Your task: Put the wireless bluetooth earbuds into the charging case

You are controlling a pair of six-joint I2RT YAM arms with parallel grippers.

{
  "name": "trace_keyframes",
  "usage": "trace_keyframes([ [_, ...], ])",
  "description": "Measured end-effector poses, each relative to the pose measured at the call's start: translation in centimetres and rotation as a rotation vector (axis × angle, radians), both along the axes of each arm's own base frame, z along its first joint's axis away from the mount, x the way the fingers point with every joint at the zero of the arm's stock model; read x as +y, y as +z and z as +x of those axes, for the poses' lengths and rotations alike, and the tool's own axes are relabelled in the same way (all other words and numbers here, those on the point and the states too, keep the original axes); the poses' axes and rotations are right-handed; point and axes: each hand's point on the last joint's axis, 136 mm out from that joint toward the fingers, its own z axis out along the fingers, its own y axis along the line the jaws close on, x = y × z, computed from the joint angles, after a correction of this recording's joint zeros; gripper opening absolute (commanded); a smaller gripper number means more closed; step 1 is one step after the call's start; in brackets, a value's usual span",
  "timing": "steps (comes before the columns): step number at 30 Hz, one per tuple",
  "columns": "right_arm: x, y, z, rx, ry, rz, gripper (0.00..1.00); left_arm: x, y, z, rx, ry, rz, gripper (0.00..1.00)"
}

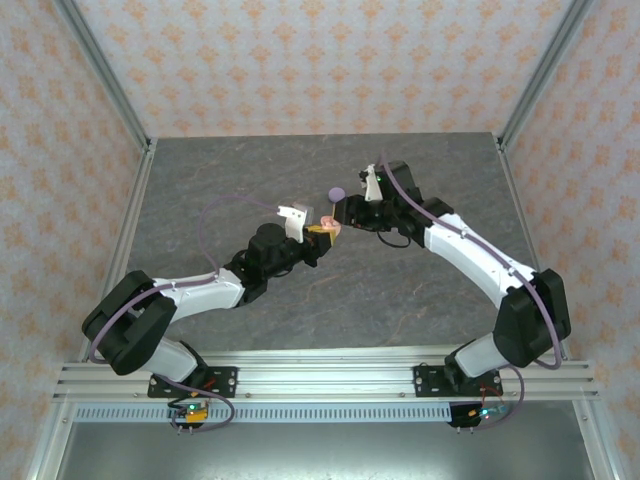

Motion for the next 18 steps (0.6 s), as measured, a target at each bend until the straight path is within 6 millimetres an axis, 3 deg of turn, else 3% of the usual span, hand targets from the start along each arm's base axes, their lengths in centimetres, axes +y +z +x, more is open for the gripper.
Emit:
trace_keyframes([
  [8,-2.4,-0.1,0.8,-0.030,-0.086,-0.081,0.40,0.7,0.0,-0.6,-0.006,-0.005,0.060,0.16],
  [15,-5.4,-1.5,2.1,0.003,-0.147,-0.115,0.27,0.8,2.8,-2.9,-0.083,-0.102,0.093,0.16],
  [18,-5.7,-2.8,1.8,0.036,-0.122,-0.115,0.23,0.6,4.1,-4.1,-0.125,-0.164,0.093,0.16],
])
